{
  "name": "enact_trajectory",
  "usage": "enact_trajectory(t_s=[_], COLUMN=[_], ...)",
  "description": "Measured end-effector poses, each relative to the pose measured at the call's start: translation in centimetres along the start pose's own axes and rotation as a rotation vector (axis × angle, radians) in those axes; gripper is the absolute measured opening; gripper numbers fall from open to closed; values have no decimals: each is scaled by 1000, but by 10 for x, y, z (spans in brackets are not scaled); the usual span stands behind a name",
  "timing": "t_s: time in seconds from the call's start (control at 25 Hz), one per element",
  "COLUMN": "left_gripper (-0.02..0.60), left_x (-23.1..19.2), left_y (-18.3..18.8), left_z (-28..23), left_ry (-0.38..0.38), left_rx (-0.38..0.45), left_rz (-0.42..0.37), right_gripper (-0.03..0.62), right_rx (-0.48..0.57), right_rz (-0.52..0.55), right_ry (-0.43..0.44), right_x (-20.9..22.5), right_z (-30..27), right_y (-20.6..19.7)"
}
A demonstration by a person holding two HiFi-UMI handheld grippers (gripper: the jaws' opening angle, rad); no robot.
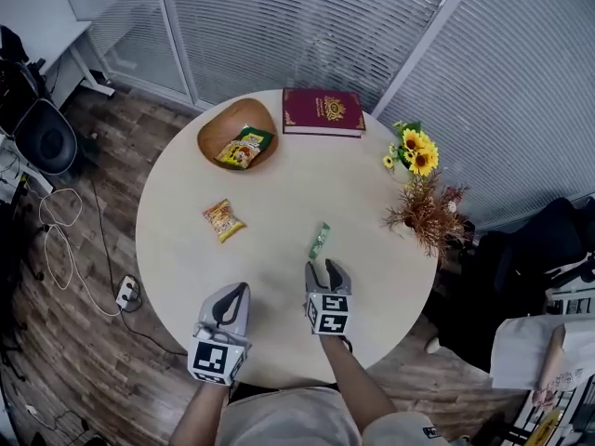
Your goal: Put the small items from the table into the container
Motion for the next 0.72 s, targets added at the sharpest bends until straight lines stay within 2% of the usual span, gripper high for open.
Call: enact_trajectory(t_s=[0.2, 0.44, 0.52, 0.6, 0.72], left_gripper=[-5, -5, -5, -5, -5], left_x=[-5, -11, -15, -19, -21], left_y=[-15, -33, -34, -31, -31], left_z=[10, 10, 11, 10, 6], left_ry=[9, 14, 20, 26, 22], left_rx=[-28, -59, -67, -72, -68], left_rz=[11, 28, 28, 31, 26], right_gripper=[221, 219, 192, 120, 83], right_rx=[-135, -162, -169, -188, -208], right_rz=[20, 19, 6, 3, 30], right_ry=[-28, -59, -77, -98, -117], right_x=[5, 16, 18, 22, 25], right_z=[-46, -68, -72, -74, -72], right_y=[-18, -14, -13, -12, -13])
Point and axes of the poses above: the fingertips, and each gripper's own axes: z backward along the fingers, x to its right, y out of its top, the point moved 1 cm from there along z, backward along the fingers, and after that the axes turned 14 degrees about -x, right-handed, at the moved point
